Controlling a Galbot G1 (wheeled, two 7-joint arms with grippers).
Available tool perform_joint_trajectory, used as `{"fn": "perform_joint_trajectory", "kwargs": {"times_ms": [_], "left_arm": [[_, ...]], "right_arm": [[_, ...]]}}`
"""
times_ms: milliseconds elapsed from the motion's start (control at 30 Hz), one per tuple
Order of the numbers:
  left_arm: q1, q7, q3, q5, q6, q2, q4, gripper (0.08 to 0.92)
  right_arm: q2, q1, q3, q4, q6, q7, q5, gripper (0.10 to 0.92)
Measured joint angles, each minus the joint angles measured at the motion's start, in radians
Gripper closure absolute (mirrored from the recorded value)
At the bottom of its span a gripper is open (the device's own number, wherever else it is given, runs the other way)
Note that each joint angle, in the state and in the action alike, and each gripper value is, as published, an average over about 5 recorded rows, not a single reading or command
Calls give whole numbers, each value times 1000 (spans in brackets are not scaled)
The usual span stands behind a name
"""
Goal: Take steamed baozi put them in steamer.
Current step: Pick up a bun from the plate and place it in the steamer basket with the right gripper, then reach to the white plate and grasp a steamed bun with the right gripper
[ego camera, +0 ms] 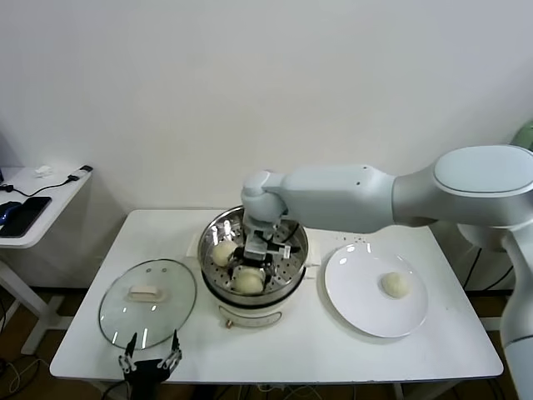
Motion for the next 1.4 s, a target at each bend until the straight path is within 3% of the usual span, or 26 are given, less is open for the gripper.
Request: {"fn": "perform_joint_trajectory", "kwargs": {"times_ms": [433,767,1067,1400], "left_arm": [[-2,0,5,6,-1,-3,-3,177],[-11,1,10,6,-6,3,2,177],[-20,7,-1,-10,-5,6,3,177],[-14,8,-4,-17,-2,-1,6,177]], "right_arm": [[-104,149,-18,-9,20,-86,171,203],[-376,305,-135,14,-197,-125,325,203],[-647,240,-175,17,-395,-117,289,203],[-767,-18,-42,-15,-540,-75,192,203]]}}
